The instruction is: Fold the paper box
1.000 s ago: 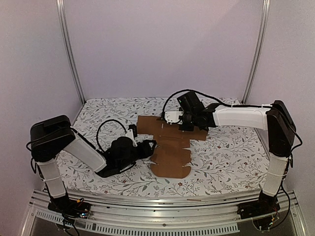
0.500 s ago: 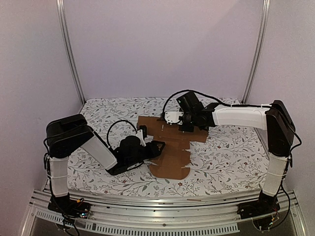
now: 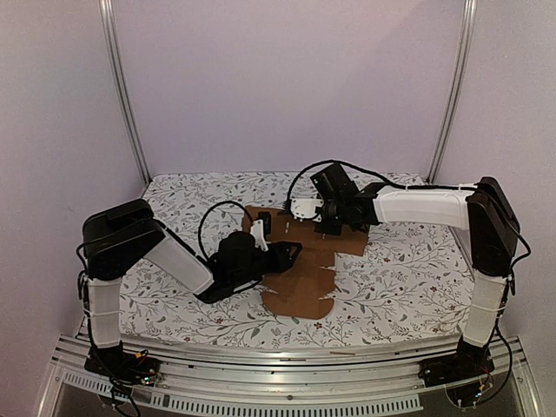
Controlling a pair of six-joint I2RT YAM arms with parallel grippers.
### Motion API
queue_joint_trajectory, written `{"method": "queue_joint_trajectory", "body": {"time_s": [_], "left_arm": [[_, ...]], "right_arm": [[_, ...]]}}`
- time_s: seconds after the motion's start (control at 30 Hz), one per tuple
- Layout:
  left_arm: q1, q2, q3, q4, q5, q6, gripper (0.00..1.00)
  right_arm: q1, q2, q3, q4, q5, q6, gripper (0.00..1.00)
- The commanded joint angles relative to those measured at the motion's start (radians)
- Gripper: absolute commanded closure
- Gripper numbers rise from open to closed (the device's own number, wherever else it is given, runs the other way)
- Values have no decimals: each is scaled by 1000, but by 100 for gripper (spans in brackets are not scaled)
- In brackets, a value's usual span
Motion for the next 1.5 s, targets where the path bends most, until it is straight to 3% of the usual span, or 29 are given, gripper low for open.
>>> {"method": "queue_joint_trajectory", "body": {"time_s": [0.0, 0.2, 0.37, 0.53, 0.7, 1.0, 1.47], "left_arm": [[-14, -45, -18, -72, -51, 35, 53], [-9, -160, -48, -326, -253, 13, 40], [24, -152, -12, -467, -266, -37, 32], [58, -90, -4, -418, -152, -105, 32], [59, -60, 25, -408, -110, -81, 33], [50, -38, 28, -204, 18, -9, 45], [31, 21, 80, -224, 87, 12, 48]], "right_arm": [[5, 27, 18, -16, 18, 25, 100], [4, 26, 25, -30, 10, 26, 100], [4, 26, 40, -49, 3, 34, 100], [6, 27, 47, -65, -6, 47, 100], [5, 32, 48, -70, -9, 50, 100], [5, 44, 50, -73, -13, 55, 100], [6, 64, 37, -67, -13, 64, 100]]}}
